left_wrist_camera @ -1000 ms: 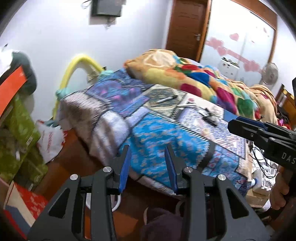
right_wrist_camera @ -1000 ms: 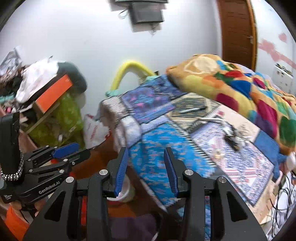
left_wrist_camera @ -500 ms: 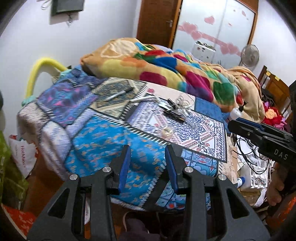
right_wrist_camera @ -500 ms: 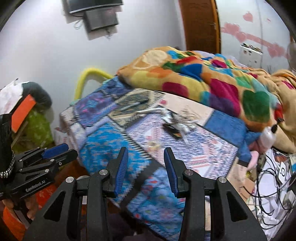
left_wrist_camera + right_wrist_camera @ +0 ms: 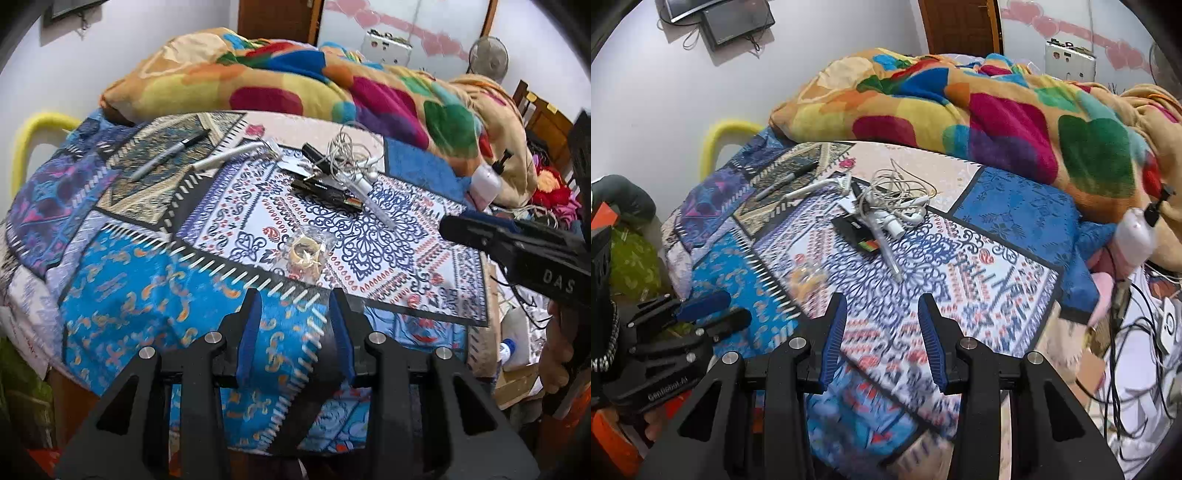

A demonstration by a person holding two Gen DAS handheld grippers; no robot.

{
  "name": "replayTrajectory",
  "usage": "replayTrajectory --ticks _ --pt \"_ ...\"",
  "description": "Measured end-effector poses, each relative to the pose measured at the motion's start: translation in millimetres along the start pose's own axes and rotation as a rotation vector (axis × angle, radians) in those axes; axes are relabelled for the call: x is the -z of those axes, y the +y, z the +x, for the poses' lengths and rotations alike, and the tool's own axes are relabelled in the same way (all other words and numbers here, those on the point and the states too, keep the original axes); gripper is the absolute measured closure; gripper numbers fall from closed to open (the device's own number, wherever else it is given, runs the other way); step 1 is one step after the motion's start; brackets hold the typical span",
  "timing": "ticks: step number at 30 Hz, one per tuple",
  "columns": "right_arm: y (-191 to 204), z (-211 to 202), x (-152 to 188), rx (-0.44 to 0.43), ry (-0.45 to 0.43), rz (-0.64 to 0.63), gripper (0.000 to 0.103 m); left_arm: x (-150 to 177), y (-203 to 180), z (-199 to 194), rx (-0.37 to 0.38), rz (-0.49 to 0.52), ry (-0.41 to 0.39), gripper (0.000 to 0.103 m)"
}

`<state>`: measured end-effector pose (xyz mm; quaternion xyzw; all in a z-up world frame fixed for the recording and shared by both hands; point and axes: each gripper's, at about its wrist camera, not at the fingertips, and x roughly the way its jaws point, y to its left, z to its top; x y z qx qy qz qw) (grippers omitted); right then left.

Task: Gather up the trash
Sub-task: 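Move both open tools back over the bed items, then grasp the plastic bag with the left tool while the right tool grasps the clear pen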

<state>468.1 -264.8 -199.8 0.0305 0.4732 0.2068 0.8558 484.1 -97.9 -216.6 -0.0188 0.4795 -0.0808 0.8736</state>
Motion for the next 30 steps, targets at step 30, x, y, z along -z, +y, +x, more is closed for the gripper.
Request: replayTrajectory --ticks 30 --pt "-17.0 28.7 13.9 0.007 0.029 -0.067 0.094 -24.4 -19.6 60.6 -0.005 0.063 0.016 0.058"
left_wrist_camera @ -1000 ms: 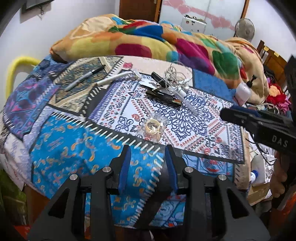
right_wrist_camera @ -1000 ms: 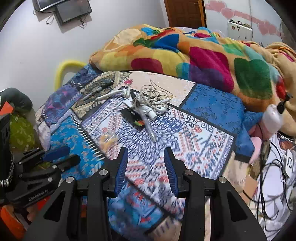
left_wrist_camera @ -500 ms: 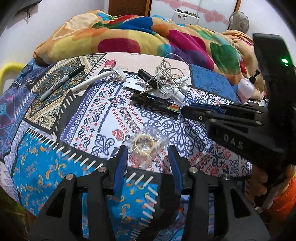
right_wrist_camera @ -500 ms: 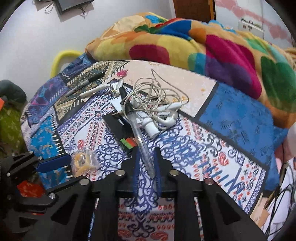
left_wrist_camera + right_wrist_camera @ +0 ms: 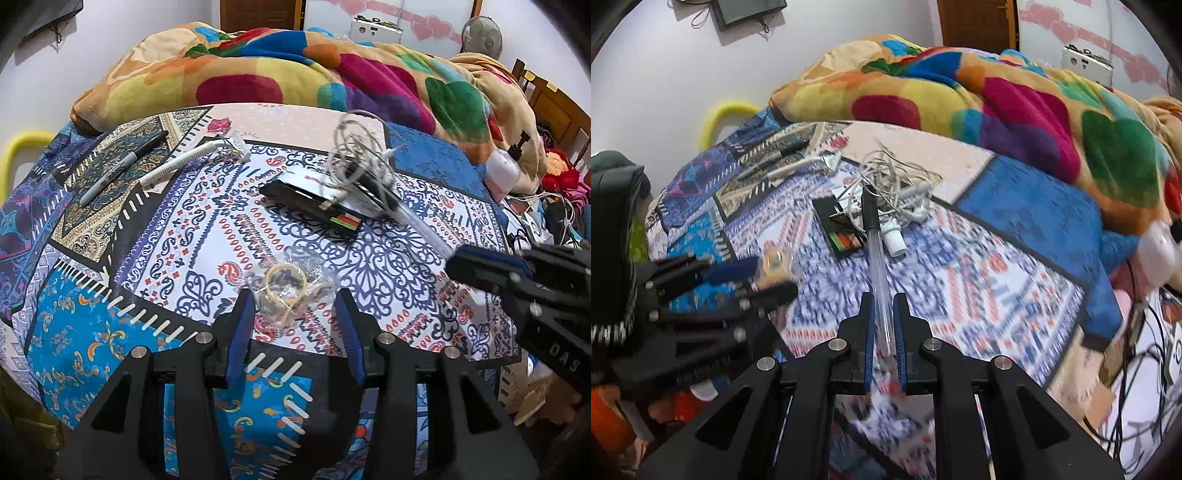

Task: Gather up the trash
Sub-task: 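Grasp the plastic bag with the left tool while the right tool grasps the clear pen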

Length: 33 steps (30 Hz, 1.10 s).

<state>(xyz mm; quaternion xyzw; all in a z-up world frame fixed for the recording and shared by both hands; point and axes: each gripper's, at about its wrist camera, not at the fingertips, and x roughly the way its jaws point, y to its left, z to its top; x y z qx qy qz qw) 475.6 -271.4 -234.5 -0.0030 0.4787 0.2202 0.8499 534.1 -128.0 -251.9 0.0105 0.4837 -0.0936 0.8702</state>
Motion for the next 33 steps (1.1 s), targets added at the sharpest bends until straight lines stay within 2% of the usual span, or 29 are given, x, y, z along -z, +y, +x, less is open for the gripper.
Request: replayTrajectory --ticks 5,9,12,14,19,23,29,33 --pt "-0.9 1.8 11.2 0.041 0.051 -0.03 0.094 0.2 -6.5 1.1 -0.008 0.013 -0.001 0.058" --pt "-3.8 7.1 5.2 0.011 0.074 -0.014 0.093 0.8 -10.5 2.4 -0.028 0.023 -0.014 0.058" --pt "-5.5 11.1 -5.6 -0.009 0.061 0.008 0.093 1.7 -11.8 2.4 -0.037 0.029 -0.024 0.061" --pt "-3.6 14.3 -10.2 -0.013 0.053 0.01 0.093 2.6 -10.1 1.6 -0.039 0.025 -0.036 0.069" --pt "3.6 27.4 -19.2 0.011 0.039 -0.017 0.093 3.3 -3.5 0.1 -0.029 0.006 -0.043 0.078" --pt "3.6 31.7 -20.4 0.013 0.034 -0.012 0.093 3.9 -0.6 -1.4 -0.02 -0.001 -0.043 0.082" --pt "4.0 12.6 -20.9 0.047 -0.048 0.007 0.095 6.9 -2.4 -4.8 -0.007 -0.001 -0.04 0.086" --pt "3.3 8.1 -25.4 0.061 -0.062 0.011 0.095 9.7 -4.8 -9.8 -0.006 0.005 -0.045 0.087"
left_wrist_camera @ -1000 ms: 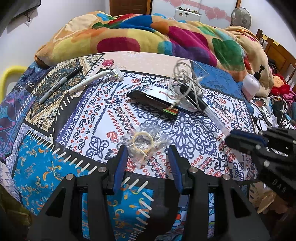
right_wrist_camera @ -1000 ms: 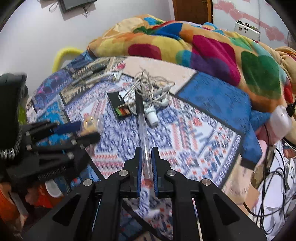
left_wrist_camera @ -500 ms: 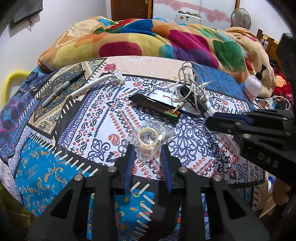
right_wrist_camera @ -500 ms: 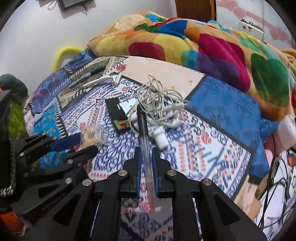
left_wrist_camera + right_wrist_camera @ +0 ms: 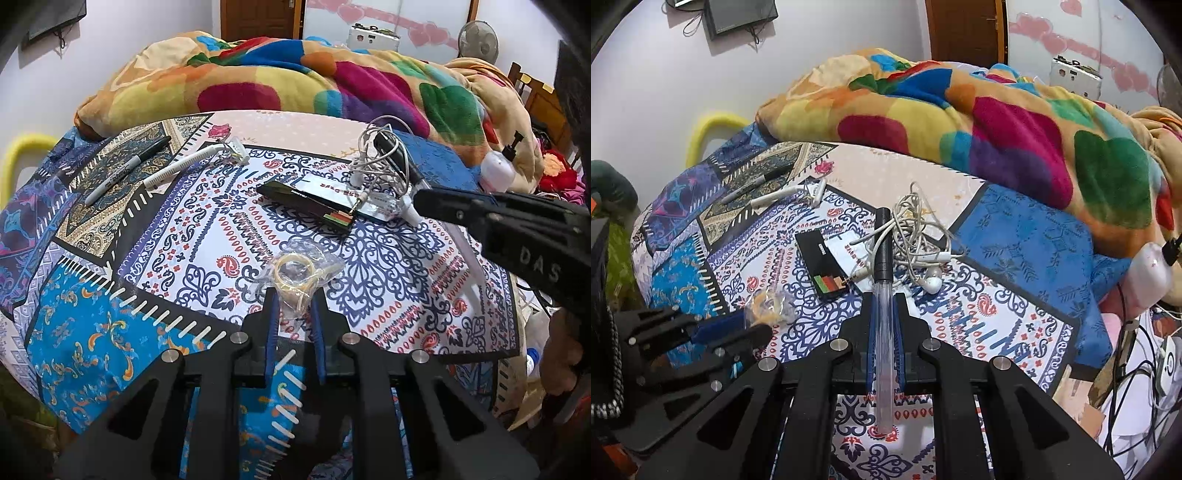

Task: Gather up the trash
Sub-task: 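Grasp the plastic bag with the left tool while the right tool grasps the clear pen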

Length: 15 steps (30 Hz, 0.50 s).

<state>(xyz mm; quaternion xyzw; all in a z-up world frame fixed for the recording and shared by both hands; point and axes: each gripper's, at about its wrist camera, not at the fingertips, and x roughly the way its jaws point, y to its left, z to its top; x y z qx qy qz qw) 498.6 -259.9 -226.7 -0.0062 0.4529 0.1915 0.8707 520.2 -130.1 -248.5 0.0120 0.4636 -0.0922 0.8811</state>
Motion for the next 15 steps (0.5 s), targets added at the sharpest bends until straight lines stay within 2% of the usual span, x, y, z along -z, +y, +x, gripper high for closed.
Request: replayTrajectory --ticks 9,15 --pt "-19.7 7.2 2.9 0.033 0.02 0.056 0.095 2.1 0.5 -11.3 0.009 0.0 -0.016 0.087" --pt "-27.6 3.6 11.0 0.008 0.054 0.074 0.095 3.7 2.4 -15.3 0.013 -0.009 -0.015 0.087"
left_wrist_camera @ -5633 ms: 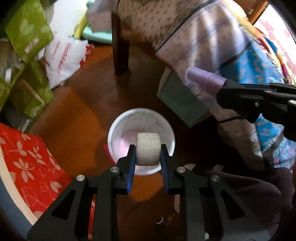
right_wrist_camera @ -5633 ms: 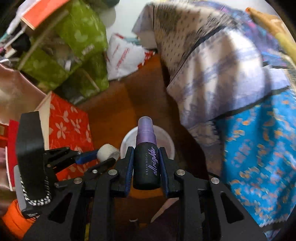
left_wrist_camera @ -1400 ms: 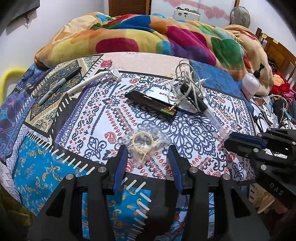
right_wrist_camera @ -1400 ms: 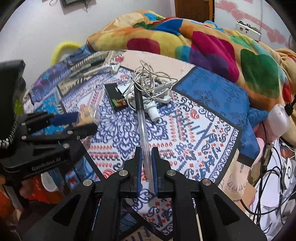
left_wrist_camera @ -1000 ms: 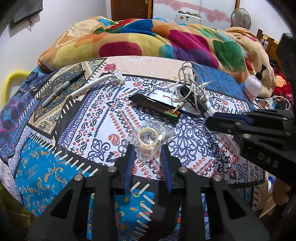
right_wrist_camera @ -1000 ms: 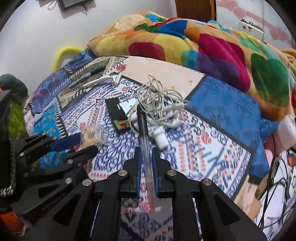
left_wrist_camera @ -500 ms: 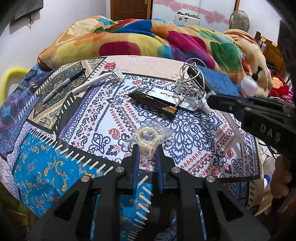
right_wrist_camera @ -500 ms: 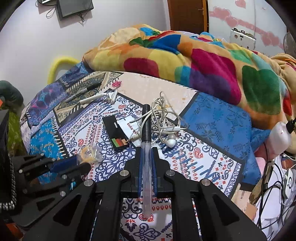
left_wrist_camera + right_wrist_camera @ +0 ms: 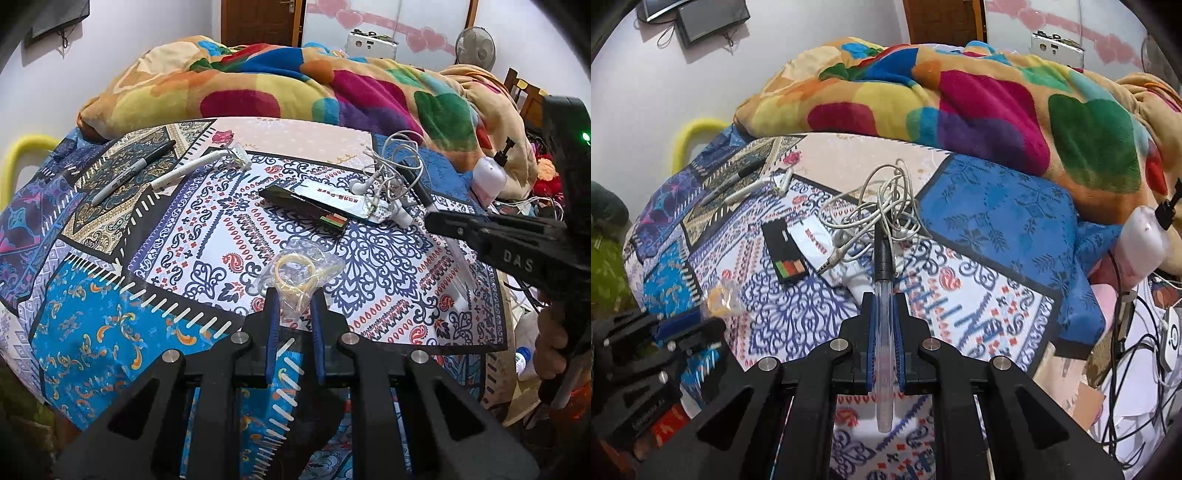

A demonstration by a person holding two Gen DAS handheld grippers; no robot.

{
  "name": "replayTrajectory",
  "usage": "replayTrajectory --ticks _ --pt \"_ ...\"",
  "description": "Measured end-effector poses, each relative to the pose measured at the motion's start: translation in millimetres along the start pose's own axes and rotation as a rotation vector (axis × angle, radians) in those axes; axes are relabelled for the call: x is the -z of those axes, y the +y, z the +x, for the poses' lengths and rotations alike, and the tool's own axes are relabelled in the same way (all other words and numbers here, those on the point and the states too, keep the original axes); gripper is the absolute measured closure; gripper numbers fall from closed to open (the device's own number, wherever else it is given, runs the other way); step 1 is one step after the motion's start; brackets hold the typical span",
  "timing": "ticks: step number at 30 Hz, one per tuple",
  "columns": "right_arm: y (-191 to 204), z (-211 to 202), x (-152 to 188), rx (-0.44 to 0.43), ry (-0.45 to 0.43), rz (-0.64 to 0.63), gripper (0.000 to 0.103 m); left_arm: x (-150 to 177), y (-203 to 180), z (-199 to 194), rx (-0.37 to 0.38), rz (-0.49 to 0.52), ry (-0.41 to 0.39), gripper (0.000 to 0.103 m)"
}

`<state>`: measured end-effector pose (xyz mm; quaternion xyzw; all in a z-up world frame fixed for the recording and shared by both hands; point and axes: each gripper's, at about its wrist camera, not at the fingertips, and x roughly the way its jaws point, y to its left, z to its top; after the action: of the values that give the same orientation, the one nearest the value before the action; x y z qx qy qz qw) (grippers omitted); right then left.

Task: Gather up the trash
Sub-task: 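Grasp the plastic bag with the left tool while the right tool grasps the clear pen, then carry the plastic bag and pen with both tools over the white bin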

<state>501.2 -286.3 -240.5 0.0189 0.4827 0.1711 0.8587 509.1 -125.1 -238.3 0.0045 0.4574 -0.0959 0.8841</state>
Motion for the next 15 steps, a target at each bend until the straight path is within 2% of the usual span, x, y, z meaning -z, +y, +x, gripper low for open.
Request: replayTrajectory --ticks 7,15 --pt "7.8 -18.6 14.3 -0.008 0.025 -0.025 0.095 7.8 4.1 -19.5 -0.016 0.001 -0.006 0.088" --pt "40.8 -50.4 16.7 -0.031 0.006 -0.055 0.095 27.3 33.6 -70.8 -0.045 -0.044 -0.037 0.088"
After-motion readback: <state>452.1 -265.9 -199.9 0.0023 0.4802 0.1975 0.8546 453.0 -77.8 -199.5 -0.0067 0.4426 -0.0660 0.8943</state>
